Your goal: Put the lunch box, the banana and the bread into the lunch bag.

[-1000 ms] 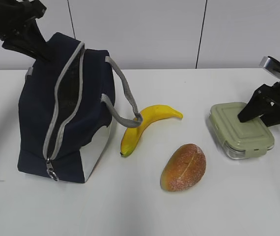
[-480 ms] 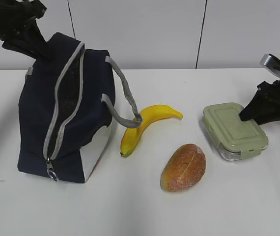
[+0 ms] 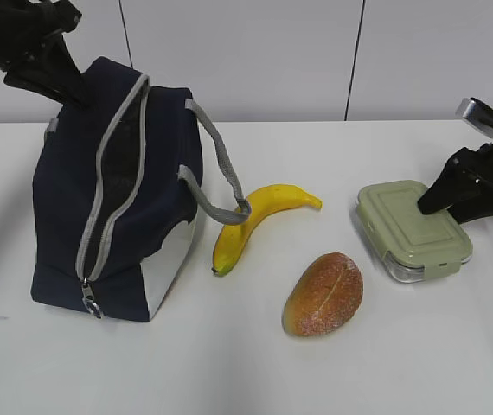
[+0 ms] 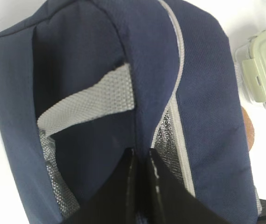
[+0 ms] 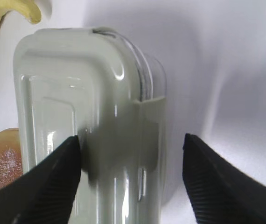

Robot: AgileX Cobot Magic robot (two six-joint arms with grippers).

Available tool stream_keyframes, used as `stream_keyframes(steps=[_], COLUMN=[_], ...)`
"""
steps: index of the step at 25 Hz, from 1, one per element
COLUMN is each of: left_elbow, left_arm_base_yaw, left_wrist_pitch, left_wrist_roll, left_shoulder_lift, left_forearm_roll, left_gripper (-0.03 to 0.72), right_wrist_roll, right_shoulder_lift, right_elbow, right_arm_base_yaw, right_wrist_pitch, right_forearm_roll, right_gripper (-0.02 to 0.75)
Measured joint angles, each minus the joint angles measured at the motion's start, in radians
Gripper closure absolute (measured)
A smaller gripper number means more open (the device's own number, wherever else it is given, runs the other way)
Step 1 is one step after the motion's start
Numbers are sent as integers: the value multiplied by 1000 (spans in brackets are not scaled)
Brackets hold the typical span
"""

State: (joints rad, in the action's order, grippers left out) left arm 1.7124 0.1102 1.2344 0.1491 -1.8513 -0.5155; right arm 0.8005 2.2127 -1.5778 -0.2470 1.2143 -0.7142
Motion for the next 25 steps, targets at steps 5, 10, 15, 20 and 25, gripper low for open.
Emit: stream_keyframes(steps=[5,10,15,20,25], left_elbow=[0,0,0,0,0], left_arm_base_yaw=[0,0,0,0,0], left_wrist_pitch=[0,0,0,0,0], left_wrist_roll=[0,0,0,0,0], left_shoulder_lift=[0,0,0,0,0], left_forearm_roll=[0,0,0,0,0], left_gripper=[699,699,699,699,699], right_wrist_roll=[-39,-73,-77,-58,-29], right_shoulder_lift=[0,-13,-71,-111,-125], right_elbow=[0,2,15,126,194], right_arm_base_yaw=[0,0,0,0,0], right_wrist_pitch=[-2,-2,-10,-11,-15], right_forearm_roll=[11,28,46,45,-1], right_gripper=[219,220,223,223,224])
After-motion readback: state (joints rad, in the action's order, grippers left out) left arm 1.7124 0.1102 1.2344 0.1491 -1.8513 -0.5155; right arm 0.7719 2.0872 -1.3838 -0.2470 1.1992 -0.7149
